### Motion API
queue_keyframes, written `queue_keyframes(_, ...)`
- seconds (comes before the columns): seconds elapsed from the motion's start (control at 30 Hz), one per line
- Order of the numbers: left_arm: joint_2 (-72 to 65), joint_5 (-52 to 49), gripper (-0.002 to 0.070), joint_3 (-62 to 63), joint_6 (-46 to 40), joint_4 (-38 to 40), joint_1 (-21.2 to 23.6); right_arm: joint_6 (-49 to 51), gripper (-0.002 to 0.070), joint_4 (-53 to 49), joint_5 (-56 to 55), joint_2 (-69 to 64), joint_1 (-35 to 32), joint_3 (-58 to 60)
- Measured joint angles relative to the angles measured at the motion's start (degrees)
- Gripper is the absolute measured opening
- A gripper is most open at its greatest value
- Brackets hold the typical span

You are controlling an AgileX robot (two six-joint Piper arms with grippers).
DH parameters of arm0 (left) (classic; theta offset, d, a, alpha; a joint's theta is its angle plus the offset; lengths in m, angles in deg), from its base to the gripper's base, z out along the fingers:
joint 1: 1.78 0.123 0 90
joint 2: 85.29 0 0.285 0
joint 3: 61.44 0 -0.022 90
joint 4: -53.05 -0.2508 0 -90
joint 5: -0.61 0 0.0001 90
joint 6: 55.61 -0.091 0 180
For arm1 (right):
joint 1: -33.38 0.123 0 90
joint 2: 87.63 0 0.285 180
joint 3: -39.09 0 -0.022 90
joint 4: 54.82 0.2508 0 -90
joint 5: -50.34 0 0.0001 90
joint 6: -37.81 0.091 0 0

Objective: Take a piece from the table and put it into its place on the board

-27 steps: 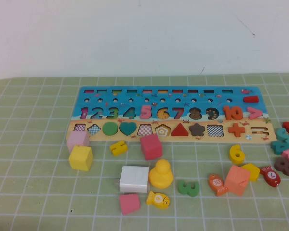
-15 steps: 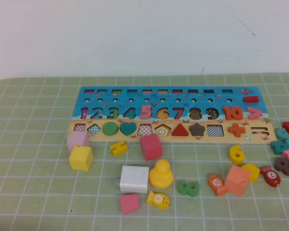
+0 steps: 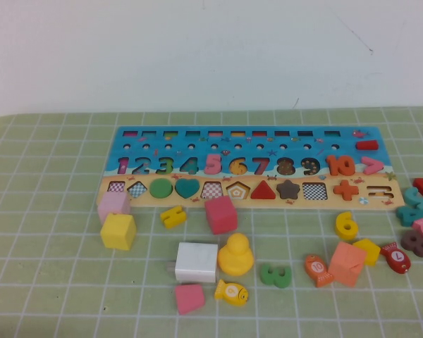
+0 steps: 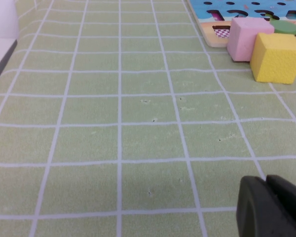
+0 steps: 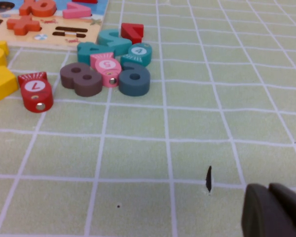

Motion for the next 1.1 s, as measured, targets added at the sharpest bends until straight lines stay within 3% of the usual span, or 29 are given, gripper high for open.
queue_keyframes(0.57,0.0,-0.12,-0.0002,0.0,0.0,0.0,0.0,0.0,-0.0003,0.0,-3.15,0.0,0.0,0.5)
queue_keyframes(0.67,0.0,-0.12,-0.0002,0.0,0.0,0.0,0.0,0.0,-0.0003,0.0,-12.96,0.0,0.0,0.74)
queue_keyframes(0.93,0.0,-0.12,-0.0002,0.0,0.0,0.0,0.0,1.02,-0.0003,0.3,-58.24,0.0,0.0,0.74)
queue_keyframes(1.1,0.0,-0.12,-0.0002,0.0,0.0,0.0,0.0,6.04,-0.0003,2.55,-71.34,0.02,0.0,0.63)
